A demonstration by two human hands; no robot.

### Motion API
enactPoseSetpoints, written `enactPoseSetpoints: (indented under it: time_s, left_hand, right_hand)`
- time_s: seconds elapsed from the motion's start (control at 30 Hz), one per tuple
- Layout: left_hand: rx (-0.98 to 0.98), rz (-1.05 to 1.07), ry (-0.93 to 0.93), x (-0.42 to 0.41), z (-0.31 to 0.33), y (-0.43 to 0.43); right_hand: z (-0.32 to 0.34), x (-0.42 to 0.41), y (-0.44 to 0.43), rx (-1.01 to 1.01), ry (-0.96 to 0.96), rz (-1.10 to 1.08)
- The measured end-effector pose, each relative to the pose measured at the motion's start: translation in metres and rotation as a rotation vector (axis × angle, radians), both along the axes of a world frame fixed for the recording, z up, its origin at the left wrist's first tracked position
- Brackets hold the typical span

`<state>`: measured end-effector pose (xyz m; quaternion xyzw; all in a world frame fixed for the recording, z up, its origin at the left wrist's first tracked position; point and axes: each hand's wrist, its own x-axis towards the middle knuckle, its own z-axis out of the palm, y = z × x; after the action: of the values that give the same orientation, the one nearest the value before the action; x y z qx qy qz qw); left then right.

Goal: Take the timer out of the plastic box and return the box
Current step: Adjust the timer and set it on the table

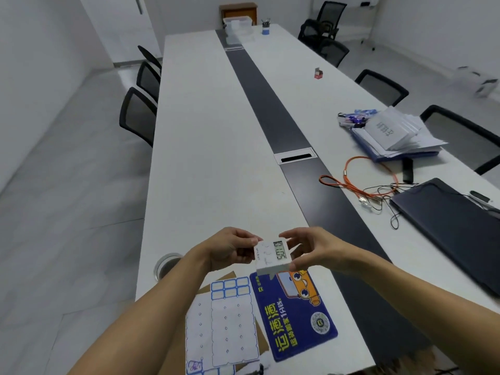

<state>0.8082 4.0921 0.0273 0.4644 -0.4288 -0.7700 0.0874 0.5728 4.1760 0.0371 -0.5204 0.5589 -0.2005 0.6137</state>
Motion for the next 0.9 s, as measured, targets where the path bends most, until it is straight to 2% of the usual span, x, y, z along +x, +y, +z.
enactPoseSetpoints:
  time_s: [0.2, 0.37, 0.57, 0.77, 0.9]
  left_hand:
    - [-0.09, 0.047, -0.118, -0.04, -0.032, -0.017]
    - [-0.388, -0.001, -0.488, -0.067, -0.076, -0.043]
    - [-0.616, -0.174, -0.881, -0.093, -0.121, -0.082]
    - [-0.761, -0.302, -1.029, -0.129, -0.159, -0.113]
    - [-0.757, -0.333, -1.063, -0.147, -0.184, -0.13]
  right_hand:
    - [-0.021, -0.023, -0.004, -0.003, 0.094, -0.147]
    - [-0.05, -0.065, -0.04, -0.043, 0.302, -0.297]
    - [-0.09, -0.121, -0.109, -0.013, 0.472, -0.444]
    - [-0.122, -0.155, -0.169, 0.017, 0.547, -0.546]
    - [-0.145, -0.168, -0.198, 0.062, 0.599, -0.577]
